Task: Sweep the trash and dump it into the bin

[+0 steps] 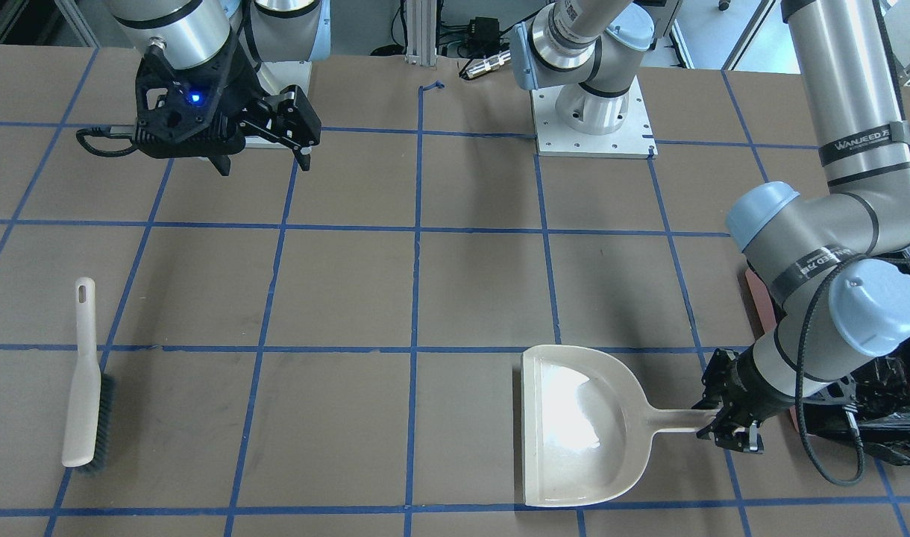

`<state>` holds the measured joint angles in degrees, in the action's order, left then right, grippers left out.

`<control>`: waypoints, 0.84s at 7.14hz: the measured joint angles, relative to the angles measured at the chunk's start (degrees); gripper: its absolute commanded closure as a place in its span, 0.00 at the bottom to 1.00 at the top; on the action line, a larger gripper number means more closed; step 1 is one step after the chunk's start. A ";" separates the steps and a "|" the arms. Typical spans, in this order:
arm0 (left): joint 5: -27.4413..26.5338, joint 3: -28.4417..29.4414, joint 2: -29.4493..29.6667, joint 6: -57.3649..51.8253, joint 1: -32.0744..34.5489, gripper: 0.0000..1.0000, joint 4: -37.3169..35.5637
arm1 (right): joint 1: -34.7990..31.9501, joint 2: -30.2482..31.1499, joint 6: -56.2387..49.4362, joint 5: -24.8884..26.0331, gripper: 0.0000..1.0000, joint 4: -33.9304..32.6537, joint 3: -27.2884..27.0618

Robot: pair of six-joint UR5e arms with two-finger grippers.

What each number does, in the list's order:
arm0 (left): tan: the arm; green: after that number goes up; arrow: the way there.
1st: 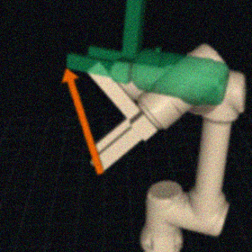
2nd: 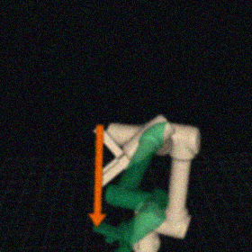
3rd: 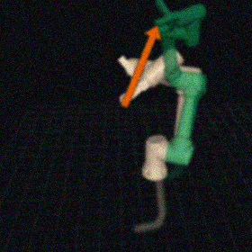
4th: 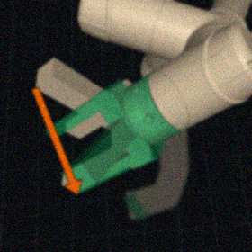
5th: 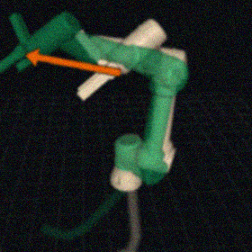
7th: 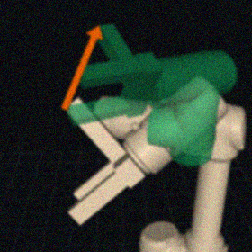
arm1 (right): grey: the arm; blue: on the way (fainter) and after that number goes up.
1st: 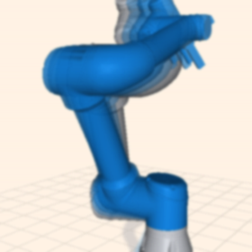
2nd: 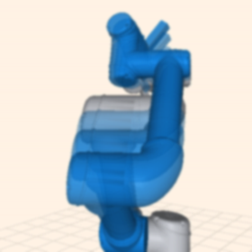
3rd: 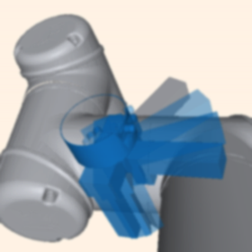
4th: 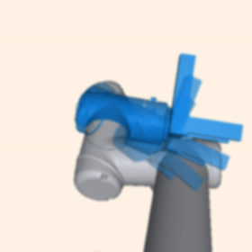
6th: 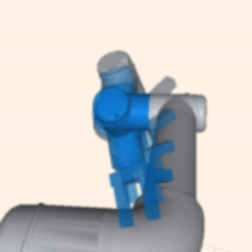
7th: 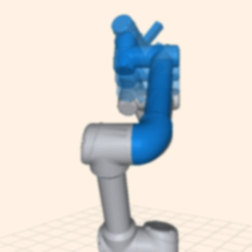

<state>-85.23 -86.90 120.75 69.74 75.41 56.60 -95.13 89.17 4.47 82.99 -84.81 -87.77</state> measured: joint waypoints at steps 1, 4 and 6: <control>0.04 0.03 0.51 -0.10 0.00 0.93 -0.56 | 0.02 0.09 0.07 0.04 0.00 0.07 -0.17; -0.04 -0.26 0.64 -0.28 0.00 0.31 -0.87 | 0.18 0.40 -0.46 -0.07 0.00 -0.47 0.61; -0.16 -0.50 0.28 -0.36 0.00 0.12 -0.89 | 0.43 0.42 -0.53 -0.09 0.00 -0.74 1.09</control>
<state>-85.39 -87.40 121.03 69.38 75.41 55.71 -94.70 89.58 3.94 82.90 -85.55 -86.68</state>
